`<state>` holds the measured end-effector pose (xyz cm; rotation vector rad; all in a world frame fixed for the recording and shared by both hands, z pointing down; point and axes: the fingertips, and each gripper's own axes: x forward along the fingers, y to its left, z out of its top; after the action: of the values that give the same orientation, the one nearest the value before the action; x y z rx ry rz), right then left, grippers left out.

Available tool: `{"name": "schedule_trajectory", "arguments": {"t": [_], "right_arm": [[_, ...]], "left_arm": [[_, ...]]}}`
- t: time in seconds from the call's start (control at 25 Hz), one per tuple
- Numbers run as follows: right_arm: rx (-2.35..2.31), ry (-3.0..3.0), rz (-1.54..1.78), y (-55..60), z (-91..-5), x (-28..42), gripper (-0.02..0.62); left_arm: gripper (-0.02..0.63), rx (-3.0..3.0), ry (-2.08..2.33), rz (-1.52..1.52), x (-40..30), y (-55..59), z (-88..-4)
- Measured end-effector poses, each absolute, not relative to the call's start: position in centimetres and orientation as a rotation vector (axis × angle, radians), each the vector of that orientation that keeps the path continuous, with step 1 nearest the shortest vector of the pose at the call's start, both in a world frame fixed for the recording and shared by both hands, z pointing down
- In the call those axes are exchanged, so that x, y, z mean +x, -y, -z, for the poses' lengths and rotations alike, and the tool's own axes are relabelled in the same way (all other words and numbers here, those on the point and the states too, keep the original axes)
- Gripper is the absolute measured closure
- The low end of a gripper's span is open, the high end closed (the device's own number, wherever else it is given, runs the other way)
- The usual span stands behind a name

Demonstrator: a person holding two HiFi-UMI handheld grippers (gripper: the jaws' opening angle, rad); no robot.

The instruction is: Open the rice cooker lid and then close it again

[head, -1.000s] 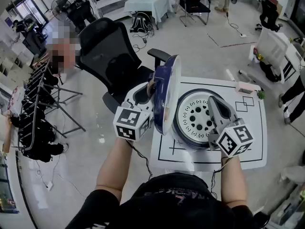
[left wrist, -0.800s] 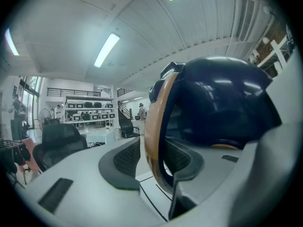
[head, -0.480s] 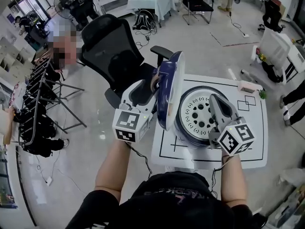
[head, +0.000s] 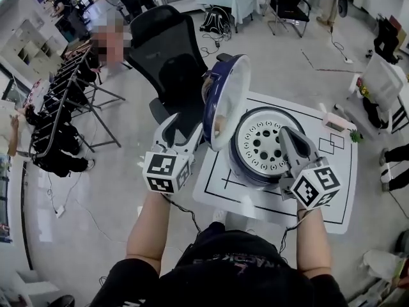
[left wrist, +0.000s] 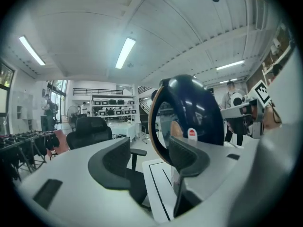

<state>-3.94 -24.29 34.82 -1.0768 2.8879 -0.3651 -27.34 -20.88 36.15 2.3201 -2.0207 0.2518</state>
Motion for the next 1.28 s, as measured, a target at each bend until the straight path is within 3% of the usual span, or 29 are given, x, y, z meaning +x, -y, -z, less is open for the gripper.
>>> {"name": "schedule_trajectory", "arguments": {"t": [0.52, 0.92, 1.28], "right_arm": [[-0.884, -2.956, 0.390, 19.1, -35.3, -1.8, 0.594], [-0.894, -2.938, 0.349, 14.5, -34.7, 2.6, 0.594], [-0.920, -2.914, 0.354, 11.8, -35.0, 5.5, 0.594]], "left_arm": [[0.318, 2.238, 2.048, -0.170, -20.6, 11.3, -36.3], [0.314, 2.369, 1.921, -0.159, -11.3, 7.2, -36.2], [0.314, 2.415, 1.893, -0.177, -7.8, 5.4, -35.6]]}}
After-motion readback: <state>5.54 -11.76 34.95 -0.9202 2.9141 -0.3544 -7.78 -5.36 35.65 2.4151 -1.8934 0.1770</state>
